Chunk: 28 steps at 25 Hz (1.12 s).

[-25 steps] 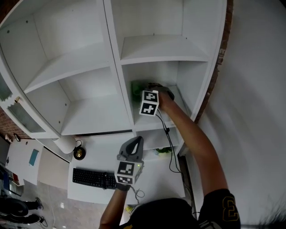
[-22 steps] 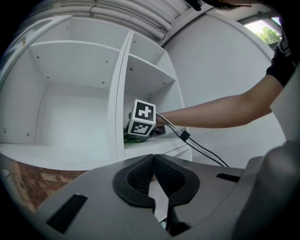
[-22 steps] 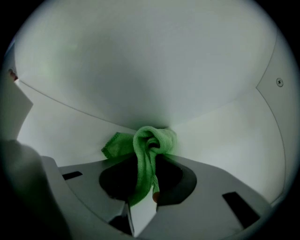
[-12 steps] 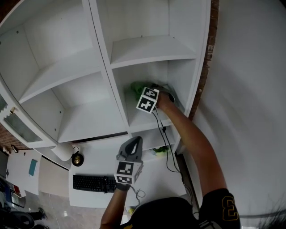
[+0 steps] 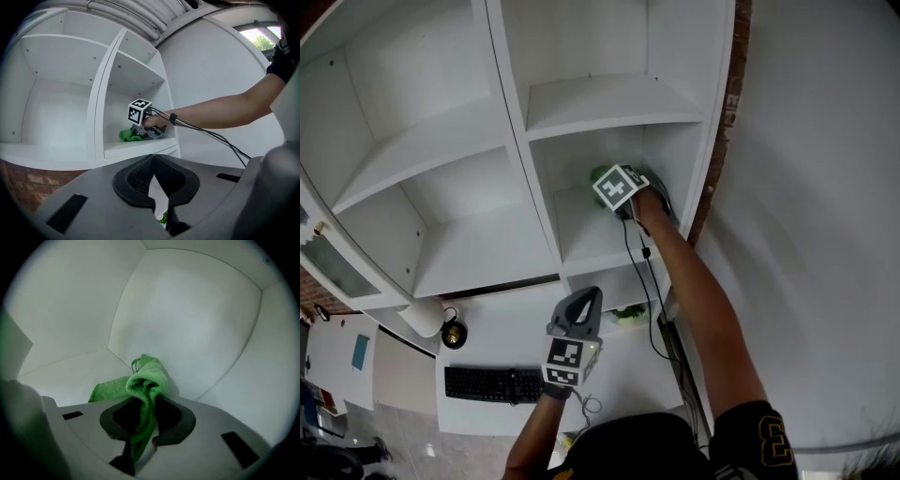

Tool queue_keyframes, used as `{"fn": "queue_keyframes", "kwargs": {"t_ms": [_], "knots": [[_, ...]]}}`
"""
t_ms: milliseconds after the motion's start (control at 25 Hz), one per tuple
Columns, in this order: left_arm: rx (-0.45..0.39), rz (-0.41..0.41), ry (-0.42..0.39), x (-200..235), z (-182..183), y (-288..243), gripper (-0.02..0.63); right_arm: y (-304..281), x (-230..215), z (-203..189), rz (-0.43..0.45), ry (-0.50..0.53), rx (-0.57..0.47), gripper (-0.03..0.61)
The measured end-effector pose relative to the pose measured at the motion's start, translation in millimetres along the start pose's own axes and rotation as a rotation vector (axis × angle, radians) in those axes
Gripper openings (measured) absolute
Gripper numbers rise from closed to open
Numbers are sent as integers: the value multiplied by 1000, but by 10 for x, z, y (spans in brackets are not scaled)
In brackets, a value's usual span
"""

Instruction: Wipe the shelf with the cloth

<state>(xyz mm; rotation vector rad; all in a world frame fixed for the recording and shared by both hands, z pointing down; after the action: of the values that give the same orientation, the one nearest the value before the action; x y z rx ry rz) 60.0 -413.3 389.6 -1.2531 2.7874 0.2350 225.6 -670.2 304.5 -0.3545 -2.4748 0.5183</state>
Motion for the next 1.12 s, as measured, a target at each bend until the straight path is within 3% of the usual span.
{"fn": "queue_keyframes", "kwargs": {"t_ms": [160,360,640,880,1000,1120], "knots": [[-32,5,-9,-50,10,-10,17,17,-41,-55,-46,-54,34,69],[-23,24,-8,-79,-20,50,17,47,-111,-105,-55,-204,25,67],[-30,39,-5,-210,25,73,17,75,-110,-117,-44,-242,5,67],[-18,88,10,-416,-55,52,17,167,-159,-105,-50,-277,-76,67],[-18,134,27,-476,-109,78,17,286,-108,-15,-43,-233,-170,67],[0,172,44,-536,-198,141,17,380,89,173,6,-65,-307,67]]}}
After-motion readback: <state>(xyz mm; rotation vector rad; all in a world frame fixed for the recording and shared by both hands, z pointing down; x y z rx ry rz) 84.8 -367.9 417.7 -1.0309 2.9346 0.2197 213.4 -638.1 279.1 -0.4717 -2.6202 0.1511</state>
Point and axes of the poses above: the fingertips, and each gripper's own axes: y backward along the fingers, x to its left, z out of its top, the point moved 7 cm from there along y, backward along the fingers, and after that the axes turned 11 degrees about -x, right-handed, at the moved point
